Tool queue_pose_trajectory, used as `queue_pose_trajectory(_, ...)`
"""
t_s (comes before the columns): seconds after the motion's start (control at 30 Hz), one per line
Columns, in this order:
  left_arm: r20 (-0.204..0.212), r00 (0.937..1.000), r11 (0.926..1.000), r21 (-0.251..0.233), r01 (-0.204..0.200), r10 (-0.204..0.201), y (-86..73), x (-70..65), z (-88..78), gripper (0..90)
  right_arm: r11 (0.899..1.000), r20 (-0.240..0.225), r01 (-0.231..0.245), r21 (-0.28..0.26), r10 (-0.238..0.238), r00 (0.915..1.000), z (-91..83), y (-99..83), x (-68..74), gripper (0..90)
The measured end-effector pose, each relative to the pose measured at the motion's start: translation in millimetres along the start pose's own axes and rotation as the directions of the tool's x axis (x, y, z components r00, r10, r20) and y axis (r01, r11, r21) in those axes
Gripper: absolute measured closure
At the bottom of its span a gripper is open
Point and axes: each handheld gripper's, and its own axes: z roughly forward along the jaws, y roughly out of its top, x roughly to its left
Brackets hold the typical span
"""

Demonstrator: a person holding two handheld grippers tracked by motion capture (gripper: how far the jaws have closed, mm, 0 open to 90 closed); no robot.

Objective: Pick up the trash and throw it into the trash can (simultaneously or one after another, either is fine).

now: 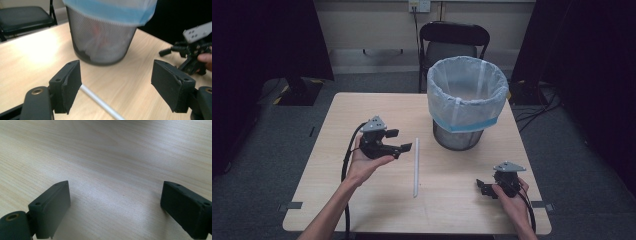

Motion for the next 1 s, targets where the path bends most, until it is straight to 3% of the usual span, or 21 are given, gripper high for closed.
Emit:
queue_pose_trajectory(0.07,0.012,0.9998,0.9994,0.032,0.016,-0.016,-9.0,-0.8,5.2,24.1,1.0,0.0,0.0,0.0,0.0,1.0,0.0,0.0,0.0,8.4)
queue_pose_trajectory(0.17,0.01,0.9999,0.997,0.077,0.008,-0.009,-21.2,-3.6,10.4,24.1,1.0,0.0,0.0,0.0,0.0,1.0,0.0,0.0,0.0,8.4)
queue_pose_trajectory(0.23,0.015,0.9993,0.9947,0.097,0.034,-0.036,-31.3,-4.5,13.6,24.1,1.0,0.0,0.0,0.0,0.0,1.0,0.0,0.0,0.0,8.4)
queue_pose_trajectory(0.33,0.001,0.9997,0.9904,0.136,0.022,-0.023,-43.5,-8.4,20.3,24.4,1.0,0.0,-0.001,-0.001,0.001,1.0,0.1,0.0,0.0,8.3)
queue_pose_trajectory(0.43,0.005,0.9994,0.9878,0.152,0.033,-0.034,-53.5,-10.9,27.9,25.9,1.0,0.0,0.0,0.0,0.0,1.0,0.0,0.0,0.0,8.4)
queue_pose_trajectory(0.5,-0.011,0.9999,0.9852,0.171,0.014,-0.012,-59.6,-13.4,32.5,27.2,1.0,0.0,0.0,0.0,0.0,1.0,0.0,0.0,0.0,8.3)
queue_pose_trajectory(0.63,0.003,0.9996,0.9797,0.199,0.026,-0.027,-70.8,-16.9,44.6,29.0,1.0,0.0,0.0,0.0,0.0,1.0,0.0,0.0,0.0,8.4)
queue_pose_trajectory(0.7,0.003,0.9999,0.9775,0.21,0.015,-0.016,-74.6,-20.0,49.3,29.0,1.0,0.0,0.0,0.0,0.0,1.0,0.0,0.0,0.0,8.4)
queue_pose_trajectory(0.77,0.008,1.0,0.9693,0.246,0.002,-0.004,-78.2,-24.7,56.6,29.0,1.0,0.0,0.003,-0.002,-0.003,1.0,0.1,0.0,-0.2,8.3)
queue_pose_trajectory(0.87,0.017,0.9998,0.9639,0.266,-0.014,0.01,-80.3,-29.8,66.3,28.2,1.0,0.0,0.0,0.0,0.0,1.0,0.0,0.0,0.0,8.4)
queue_pose_trajectory(0.93,0.007,0.9993,0.9609,0.275,-0.036,0.036,-81.2,-32.6,70.1,28.1,1.0,0.001,0.002,-0.001,-0.002,1.0,0.1,0.0,-0.2,8.4)
queue_pose_trajectory(1.0,0.002,0.9984,0.9518,0.302,-0.054,0.056,-83.6,-33.9,72.5,28.2,1.0,0.0,0.003,-0.002,-0.003,1.0,0.1,0.0,-0.2,8.4)
